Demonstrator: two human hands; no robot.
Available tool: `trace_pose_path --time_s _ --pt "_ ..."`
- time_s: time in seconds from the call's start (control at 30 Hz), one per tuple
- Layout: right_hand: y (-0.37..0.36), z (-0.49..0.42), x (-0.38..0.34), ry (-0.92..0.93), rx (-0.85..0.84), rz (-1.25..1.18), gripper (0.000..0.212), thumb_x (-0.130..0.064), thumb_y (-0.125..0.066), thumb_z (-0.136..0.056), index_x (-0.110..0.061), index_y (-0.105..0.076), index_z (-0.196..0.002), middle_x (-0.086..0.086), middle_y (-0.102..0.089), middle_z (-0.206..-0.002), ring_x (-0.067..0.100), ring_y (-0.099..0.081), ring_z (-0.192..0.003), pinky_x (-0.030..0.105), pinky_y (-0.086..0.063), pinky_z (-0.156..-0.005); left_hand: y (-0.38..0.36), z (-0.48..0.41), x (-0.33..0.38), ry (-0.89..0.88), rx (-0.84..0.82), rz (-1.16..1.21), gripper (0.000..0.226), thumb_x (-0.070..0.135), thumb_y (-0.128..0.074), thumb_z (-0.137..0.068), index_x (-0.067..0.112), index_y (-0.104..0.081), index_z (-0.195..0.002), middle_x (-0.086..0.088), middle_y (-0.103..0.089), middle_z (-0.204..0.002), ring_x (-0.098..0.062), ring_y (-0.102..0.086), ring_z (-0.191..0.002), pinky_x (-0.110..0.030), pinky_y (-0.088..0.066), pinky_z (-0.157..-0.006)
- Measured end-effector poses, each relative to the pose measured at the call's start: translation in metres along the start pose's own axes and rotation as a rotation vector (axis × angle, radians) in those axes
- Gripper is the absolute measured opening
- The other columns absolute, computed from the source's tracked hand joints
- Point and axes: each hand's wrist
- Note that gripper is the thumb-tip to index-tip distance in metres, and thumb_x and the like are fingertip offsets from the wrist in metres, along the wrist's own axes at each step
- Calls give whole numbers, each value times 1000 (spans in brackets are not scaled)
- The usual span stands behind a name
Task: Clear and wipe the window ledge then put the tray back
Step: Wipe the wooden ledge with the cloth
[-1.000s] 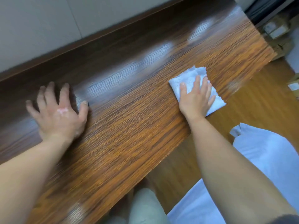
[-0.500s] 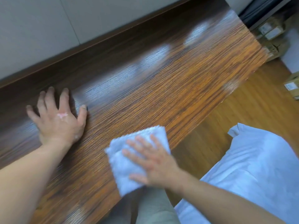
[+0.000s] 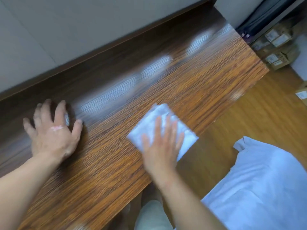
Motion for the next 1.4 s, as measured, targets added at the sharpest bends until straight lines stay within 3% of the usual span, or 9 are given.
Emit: trace_pose_path --time_s 0.13,0.2,0.3,0.43,0.63,0.83,0.9,1.17,1.4 --pt "7 47 11 622 -186 -45 76 -61 -55 -92 -26 -38 -158 5 -25 -169 27 -15 -158 62 -27 -119 -11 -18 45 -65 -18 9 70 61 -42 -88 24 -38 -148 -19 -27 -160 -36 -18 -151 -68 -9 -117" --pt "7 17 49 803 -213 -68 72 -63 -54 -94 -29 -42 -156 -1 -27 -168 22 -17 -157 61 -26 -120 -15 -30 57 -63 -30 -7 71 63 -40 -88 24 -38 -148 -19 -26 -161 -36 -18 -151 -68 -9 -118" --pt "11 -52 100 919 -233 -40 73 -66 -50 -97 -30 -37 -158 -2 -26 -168 21 -19 -157 59 -20 -123 -18 -41 57 -33 -41 -56 73 67 -36 -90 24 -40 -148 -20 -31 -158 -37 -22 -148 -68 -13 -117" --pt "12 -140 135 770 -183 17 73 -65 -44 -96 -28 -35 -159 0 -27 -168 23 -22 -156 60 -19 -123 -21 -40 52 -29 -8 -96 72 69 -33 -93 25 -41 -149 -19 -33 -157 -39 -26 -145 -66 -17 -115" --pt "4 -241 165 186 -90 59 75 -68 -31 -97 -28 -30 -160 2 -24 -169 24 -21 -156 57 -15 -124 -22 -40 54 -18 -12 -108 71 67 -36 -92 25 -42 -149 -18 -33 -157 -38 -26 -146 -61 -13 -118" --pt "-1 -256 116 -300 -26 -29 73 -67 -30 -98 -29 -30 -160 6 -24 -168 27 -16 -156 63 -13 -122 -21 -38 55 -31 9 -133 71 64 -37 -91 22 -43 -149 -17 -33 -157 -37 -27 -147 -61 -15 -118" --pt "-2 -226 83 -272 -29 -30 72 -66 -31 -99 -27 -30 -160 9 -25 -167 29 -15 -156 64 -14 -121 -21 -39 54 -29 5 -149 72 64 -37 -91 22 -44 -149 -18 -34 -157 -38 -28 -146 -61 -15 -118" --pt "2 -26 -19 428 -231 73 79 -62 -51 -90 -28 -34 -159 14 -23 -168 38 -18 -156 69 -22 -116 -23 -38 58 -37 34 -125 73 61 -42 -89 20 -47 -149 -17 -36 -158 -38 -30 -146 -60 -17 -117" --pt "-6 -85 -1 556 -218 18 78 -65 -50 -91 -32 -32 -160 1 -23 -170 25 -18 -157 63 -20 -120 -22 -40 60 -43 19 -122 73 61 -44 -88 20 -47 -149 -18 -37 -157 -39 -30 -146 -60 -16 -118"
Point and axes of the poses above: each hand's wrist, its own z-axis away from the middle knuckle, its own y-axis out of the back of the hand, x = y × z
